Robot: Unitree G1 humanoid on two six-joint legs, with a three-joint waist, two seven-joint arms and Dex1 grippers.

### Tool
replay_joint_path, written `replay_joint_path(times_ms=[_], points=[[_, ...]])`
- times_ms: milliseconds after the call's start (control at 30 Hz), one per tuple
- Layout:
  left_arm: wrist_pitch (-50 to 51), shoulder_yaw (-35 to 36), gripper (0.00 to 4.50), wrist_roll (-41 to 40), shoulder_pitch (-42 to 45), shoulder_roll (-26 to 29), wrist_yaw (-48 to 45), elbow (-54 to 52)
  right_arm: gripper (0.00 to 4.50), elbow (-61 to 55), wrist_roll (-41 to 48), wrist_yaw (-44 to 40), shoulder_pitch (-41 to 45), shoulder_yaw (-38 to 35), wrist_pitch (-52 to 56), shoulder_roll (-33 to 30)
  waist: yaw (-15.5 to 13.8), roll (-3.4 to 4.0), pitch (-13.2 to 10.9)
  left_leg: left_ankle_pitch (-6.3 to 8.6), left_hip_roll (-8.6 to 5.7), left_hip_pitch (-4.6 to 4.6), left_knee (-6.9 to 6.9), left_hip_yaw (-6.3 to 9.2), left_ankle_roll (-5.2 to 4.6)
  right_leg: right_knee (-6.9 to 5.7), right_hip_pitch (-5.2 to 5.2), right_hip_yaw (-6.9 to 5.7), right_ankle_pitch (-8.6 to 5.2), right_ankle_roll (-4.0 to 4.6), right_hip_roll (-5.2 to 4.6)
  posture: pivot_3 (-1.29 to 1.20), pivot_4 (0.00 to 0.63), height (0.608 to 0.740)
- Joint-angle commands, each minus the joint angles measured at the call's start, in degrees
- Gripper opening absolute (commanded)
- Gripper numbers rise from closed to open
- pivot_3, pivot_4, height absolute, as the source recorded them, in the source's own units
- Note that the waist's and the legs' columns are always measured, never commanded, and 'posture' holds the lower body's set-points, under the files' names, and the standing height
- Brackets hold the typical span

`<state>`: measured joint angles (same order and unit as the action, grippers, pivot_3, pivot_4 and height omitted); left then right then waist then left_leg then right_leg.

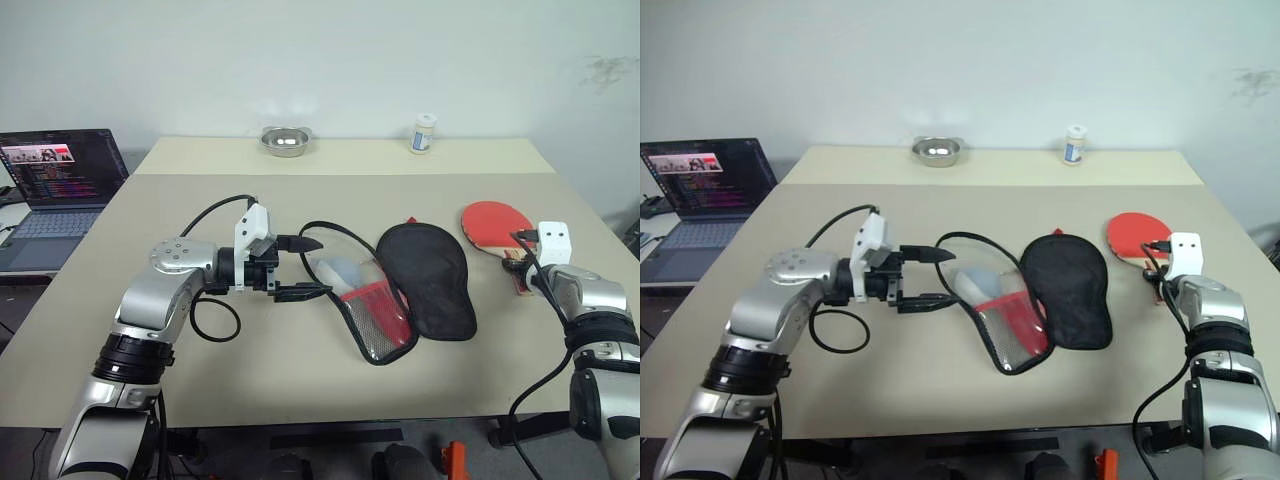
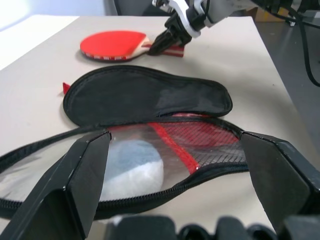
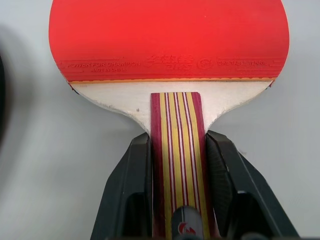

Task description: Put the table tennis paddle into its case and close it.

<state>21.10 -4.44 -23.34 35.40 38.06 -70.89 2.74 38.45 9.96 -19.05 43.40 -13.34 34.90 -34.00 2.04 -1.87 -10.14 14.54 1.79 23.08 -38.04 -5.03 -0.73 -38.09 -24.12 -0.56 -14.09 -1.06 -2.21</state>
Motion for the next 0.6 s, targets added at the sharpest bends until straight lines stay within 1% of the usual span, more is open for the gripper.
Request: replay_joint_path(times_ms=[33,100,167,233,300,367,467,600], points=[[-0.90,1.27,4.50,-0.01,-0.32,0.94,-0.30,-0.93,1.11,-21.62,4.42,0.50,-2.77,-2.74,7.40,0.08,-0.04,0.05,-0.03,0.00,0.02,0.03,0.04,0.01,0.00,0.00,-0.04,-0.01,0.00,0.00,0.00,0.00,0.150,0.740],[-0.92,1.35,4.50,-0.10,-0.46,1.12,-0.38,-0.92,1.11,-34.26,7.24,2.49,-6.17,-3.63,14.77,2.17,-0.10,0.06,-0.03,0.00,0.09,0.07,0.07,0.04,0.02,-0.01,-0.07,-0.05,0.00,0.00,-0.04,0.00,0.150,0.740],[-0.99,1.30,4.50,-0.09,-0.41,1.23,-0.48,-0.74,1.11,-46.64,10.18,4.99,-10.04,-3.83,22.72,5.72,-0.16,0.06,-0.02,0.01,0.20,0.11,0.07,0.09,0.04,0.02,-0.09,-0.10,0.00,0.01,-0.05,0.00,0.150,0.740],[-1.04,1.15,4.50,-0.04,-0.18,1.18,-0.56,-0.52,1.11,-56.24,12.24,7.98,-13.56,-4.02,29.17,10.40,-0.22,0.05,-0.02,0.02,0.29,0.16,0.09,0.16,0.07,0.05,-0.10,-0.19,-0.01,0.01,-0.02,0.00,0.150,0.740],[-1.16,1.00,4.50,0.04,0.04,1.08,-0.68,-0.27,1.11,-63.00,13.04,10.86,-16.36,-3.79,33.59,14.99,-0.33,0.05,-0.02,0.02,0.32,0.17,0.06,0.17,0.09,0.03,-0.10,-0.21,-0.01,0.01,0.01,0.00,0.150,0.740],[-1.30,0.92,4.50,0.13,0.22,0.95,-0.83,0.02,1.11,-67.74,13.32,13.51,-18.22,-3.55,37.00,19.56,-0.36,0.06,-0.02,0.03,0.29,0.17,0.05,0.17,0.09,0.02,-0.10,-0.22,-0.01,0.02,0.01,0.00,0.150,0.740],[-1.44,0.82,4.50,0.25,0.39,0.74,-1.07,0.28,1.11,-71.53,12.83,16.13,-19.80,-2.77,39.56,24.05,-0.35,0.06,-0.02,0.02,0.06,0.17,0.00,0.15,0.07,0.01,-0.10,-0.18,-0.01,0.01,0.00,0.00,0.150,0.740],[-1.64,0.75,4.50,0.44,0.59,0.50,-1.26,0.62,1.11,-71.91,12.05,17.89,-21.71,-1.94,39.63,26.81,-0.34,0.04,-0.01,0.01,-0.02,0.17,-0.08,0.13,0.03,0.05,-0.05,-0.15,0.01,-0.04,-0.03,0.00,0.150,0.740]])
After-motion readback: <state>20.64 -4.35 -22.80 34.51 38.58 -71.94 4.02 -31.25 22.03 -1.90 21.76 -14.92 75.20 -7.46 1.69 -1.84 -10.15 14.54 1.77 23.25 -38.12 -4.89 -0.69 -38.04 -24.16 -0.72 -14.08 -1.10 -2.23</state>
